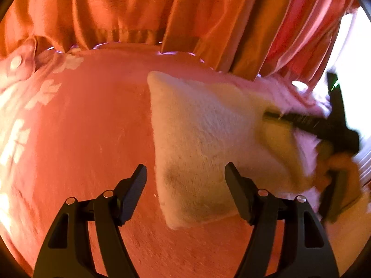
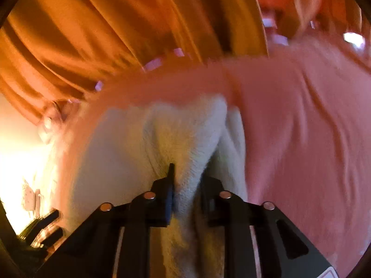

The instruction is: Fold small clothes

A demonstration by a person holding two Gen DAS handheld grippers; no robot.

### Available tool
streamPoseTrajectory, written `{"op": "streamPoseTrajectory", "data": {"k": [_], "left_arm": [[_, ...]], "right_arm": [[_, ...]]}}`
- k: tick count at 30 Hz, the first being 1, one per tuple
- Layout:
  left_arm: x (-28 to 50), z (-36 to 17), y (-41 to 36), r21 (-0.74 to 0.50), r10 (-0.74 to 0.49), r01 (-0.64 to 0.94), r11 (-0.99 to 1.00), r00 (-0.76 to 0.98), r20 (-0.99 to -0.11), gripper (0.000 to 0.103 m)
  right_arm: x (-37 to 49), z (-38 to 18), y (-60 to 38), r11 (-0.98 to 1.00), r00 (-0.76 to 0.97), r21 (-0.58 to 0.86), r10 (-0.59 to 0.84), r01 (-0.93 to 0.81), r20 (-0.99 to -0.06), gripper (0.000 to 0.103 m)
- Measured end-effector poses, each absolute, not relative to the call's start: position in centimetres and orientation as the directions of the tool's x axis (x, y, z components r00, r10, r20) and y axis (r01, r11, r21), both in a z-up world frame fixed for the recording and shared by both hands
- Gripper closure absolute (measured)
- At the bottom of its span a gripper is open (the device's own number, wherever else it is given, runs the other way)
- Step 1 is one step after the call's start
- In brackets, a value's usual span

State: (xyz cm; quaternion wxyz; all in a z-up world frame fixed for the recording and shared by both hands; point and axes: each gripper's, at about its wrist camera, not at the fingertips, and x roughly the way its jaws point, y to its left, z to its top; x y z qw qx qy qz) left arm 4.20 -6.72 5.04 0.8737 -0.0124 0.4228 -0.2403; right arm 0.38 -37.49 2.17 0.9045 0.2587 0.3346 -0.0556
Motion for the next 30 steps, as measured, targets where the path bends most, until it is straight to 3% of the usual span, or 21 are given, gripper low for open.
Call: {"op": "streamPoseTrajectory", "data": {"k": [4,7,9,10,12,15,16,21,27,30], "left_arm": [[4.6,3.7,-7.1,-0.234,-0.429,0.402,0.885,0.508,-0.747,0.034],[4.8,2.7,-7.5,-0.26,-0.442,0.399,0.879,0.482,-0.756,0.032],[4.6,2.4,-7.5,-0.251,-0.433,0.394,0.884,0.489,-0.757,0.031],[4.6,2.3,-7.5,-0.25,-0.434,0.396,0.884,0.49,-0.756,0.031],[4.4,2.6,-6.8,-0.283,-0.463,0.4,0.872,0.487,-0.741,0.032],[4.8,2.8,-5.3,-0.365,-0.528,0.397,0.842,0.471,-0.707,0.028],[5.1,2.8,-4.5,-0.397,-0.543,0.38,0.836,0.469,-0.696,0.022],[7.8,2.3,-3.6,-0.495,-0.588,0.318,0.809,0.452,-0.671,0.018],[11.3,-1.1,-6.3,-0.648,-0.709,0.289,0.705,0.262,-0.655,0.014],[12.2,-2.6,-7.2,-0.701,-0.747,0.258,0.665,0.213,-0.63,0.01]], "right_arm": [[-1.0,3.8,-38.5,0.857,0.829,0.441,0.029,0.266,-0.558,0.089],[1.7,-2.5,-39.3,0.863,0.687,0.355,0.013,0.359,-0.726,0.087],[0.9,-2.7,-38.9,0.869,0.723,0.355,-0.005,0.345,-0.691,0.085],[0.4,-1.8,-38.9,0.861,0.727,0.367,-0.006,0.353,-0.686,0.077],[-1.0,-0.5,-39.0,0.835,0.756,0.421,0.011,0.353,-0.655,0.074],[-4.3,0.6,-39.3,0.803,0.795,0.482,0.017,0.351,-0.607,0.045],[-5.2,0.4,-39.3,0.802,0.791,0.482,0.018,0.354,-0.611,0.037],[-5.7,-2.6,-39.6,0.789,0.733,0.487,0.069,0.375,-0.676,0.03],[-3.7,-6.3,-40.7,0.685,0.713,0.643,0.256,0.343,-0.652,0.019],[-2.8,-6.6,-40.4,0.678,0.728,0.659,0.265,0.325,-0.632,0.013]]}}
